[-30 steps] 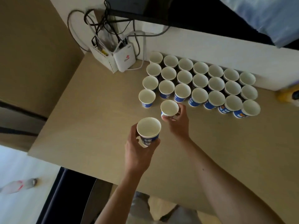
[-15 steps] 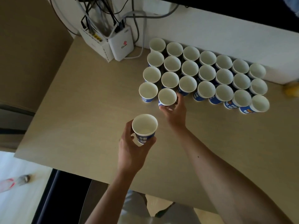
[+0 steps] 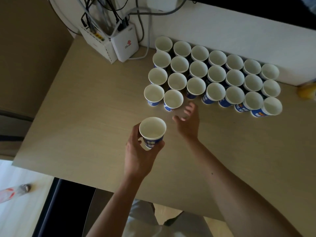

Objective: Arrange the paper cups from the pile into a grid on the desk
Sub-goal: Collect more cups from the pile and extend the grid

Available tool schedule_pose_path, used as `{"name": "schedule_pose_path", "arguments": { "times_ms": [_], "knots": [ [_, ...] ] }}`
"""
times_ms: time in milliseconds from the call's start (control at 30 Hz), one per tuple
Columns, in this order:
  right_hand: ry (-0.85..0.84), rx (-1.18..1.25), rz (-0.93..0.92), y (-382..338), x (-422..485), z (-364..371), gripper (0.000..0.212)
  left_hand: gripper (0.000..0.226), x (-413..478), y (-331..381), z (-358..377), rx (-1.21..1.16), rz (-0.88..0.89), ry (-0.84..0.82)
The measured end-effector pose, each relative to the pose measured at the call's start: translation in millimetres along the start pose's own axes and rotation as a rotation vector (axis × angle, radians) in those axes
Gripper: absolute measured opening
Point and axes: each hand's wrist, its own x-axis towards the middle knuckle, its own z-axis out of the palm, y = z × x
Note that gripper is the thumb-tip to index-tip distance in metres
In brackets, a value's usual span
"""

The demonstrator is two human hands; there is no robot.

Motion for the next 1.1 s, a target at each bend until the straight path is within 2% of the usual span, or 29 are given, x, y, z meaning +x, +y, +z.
{"name": "schedule_pose_path", "arguments": {
  "times_ms": [100,200,300,400,633,700,833,1100],
  "knots": [
    [0.086,0.074,0.044,-2.6,-25.7,-31.0,0.061,0.067,-0.3,5.7,10.7,-0.002,0.009,-0.019],
    [-0.054,0.337,0.152,-13.6,-51.0,-66.0,0.039,0.064,-1.1,14.7,27.9,-0.007,0.009,-0.067],
    [-0.323,0.449,0.172,-25.0,-66.7,-92.1,0.057,0.065,-1.6,24.9,44.9,0.001,0.048,-0.149],
    [-0.427,0.444,0.107,-35.5,-70.2,-104.7,0.068,0.067,-3.1,34.0,58.1,0.018,0.111,-0.23],
    [-0.318,0.361,0.043,-47.3,-62.9,-111.8,0.065,0.078,-1.1,30.8,70.4,0.154,0.208,-0.307],
    [-0.225,0.334,0.045,-44.1,-55.3,-109.5,0.062,0.082,0.2,24.7,67.3,0.2,0.182,-0.307],
    [-0.053,0.32,0.065,-36.9,-34.7,-94.6,0.06,0.074,0.2,14.5,55.7,0.207,0.11,-0.274],
    [0.016,0.14,0.011,-16.9,-4.2,-57.7,0.06,0.066,-5.7,-2.4,35.7,0.194,0.042,-0.213]
  ]
}}
